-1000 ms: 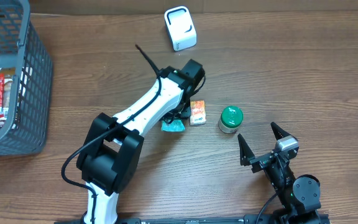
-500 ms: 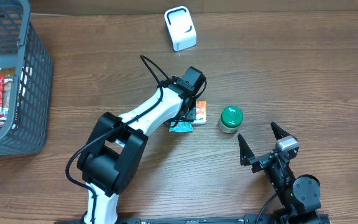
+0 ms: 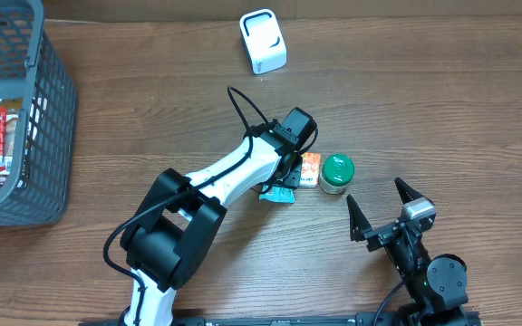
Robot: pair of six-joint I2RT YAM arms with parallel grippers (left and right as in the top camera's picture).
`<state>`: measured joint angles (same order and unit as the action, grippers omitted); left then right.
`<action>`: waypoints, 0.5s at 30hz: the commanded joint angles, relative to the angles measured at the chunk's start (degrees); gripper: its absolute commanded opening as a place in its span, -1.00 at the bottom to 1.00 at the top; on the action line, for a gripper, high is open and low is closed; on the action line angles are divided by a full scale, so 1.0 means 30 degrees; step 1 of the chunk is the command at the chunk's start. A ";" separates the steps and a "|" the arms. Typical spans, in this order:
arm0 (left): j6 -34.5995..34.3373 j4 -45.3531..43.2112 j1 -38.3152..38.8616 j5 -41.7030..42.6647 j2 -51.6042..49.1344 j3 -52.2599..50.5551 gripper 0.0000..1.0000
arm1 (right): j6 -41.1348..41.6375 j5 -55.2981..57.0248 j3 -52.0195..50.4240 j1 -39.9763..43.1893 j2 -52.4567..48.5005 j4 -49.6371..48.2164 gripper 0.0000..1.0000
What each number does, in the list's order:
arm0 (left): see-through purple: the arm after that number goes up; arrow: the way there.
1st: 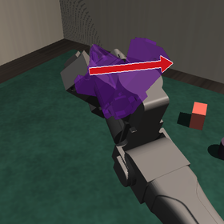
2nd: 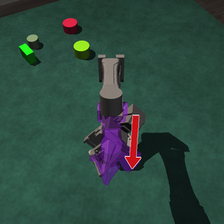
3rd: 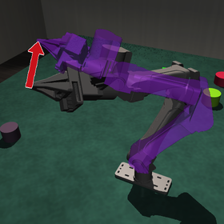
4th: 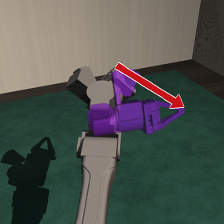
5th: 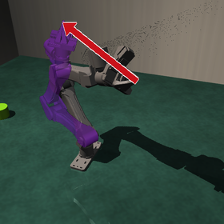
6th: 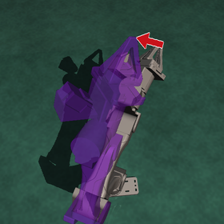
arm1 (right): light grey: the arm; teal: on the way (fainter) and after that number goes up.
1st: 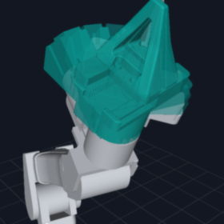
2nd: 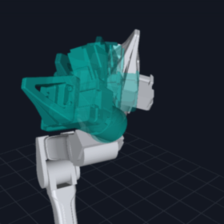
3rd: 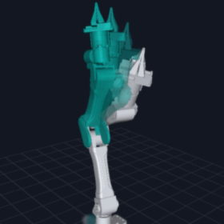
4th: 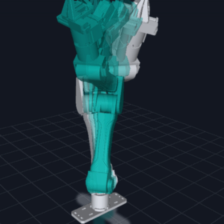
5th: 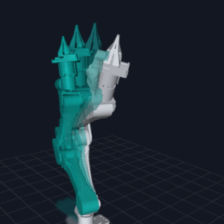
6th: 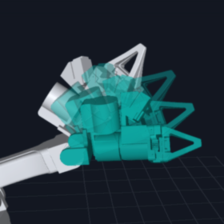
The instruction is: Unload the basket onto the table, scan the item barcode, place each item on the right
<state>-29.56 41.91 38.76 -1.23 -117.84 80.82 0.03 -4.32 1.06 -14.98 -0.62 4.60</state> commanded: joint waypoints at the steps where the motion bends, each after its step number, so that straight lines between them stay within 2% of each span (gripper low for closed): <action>1: 0.0087 -0.0051 0.0051 0.1020 0.0423 -0.0219 0.01 | 0.0066 -0.0095 -0.0204 0.0095 0.0153 -0.0066 1.00; 8: -0.0153 0.0182 0.0051 0.1209 0.0423 -0.0219 0.08 | 0.0066 -0.0095 -0.0204 0.0095 0.0153 -0.0066 1.00; 15: -0.0153 0.0736 -0.0401 0.1209 0.0466 0.0131 0.55 | 0.0066 -0.0095 -0.0204 0.0095 0.0153 -0.0066 1.00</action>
<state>-29.91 42.94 38.57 1.56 -117.75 80.71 0.03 -4.32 1.06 -14.98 -0.62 4.62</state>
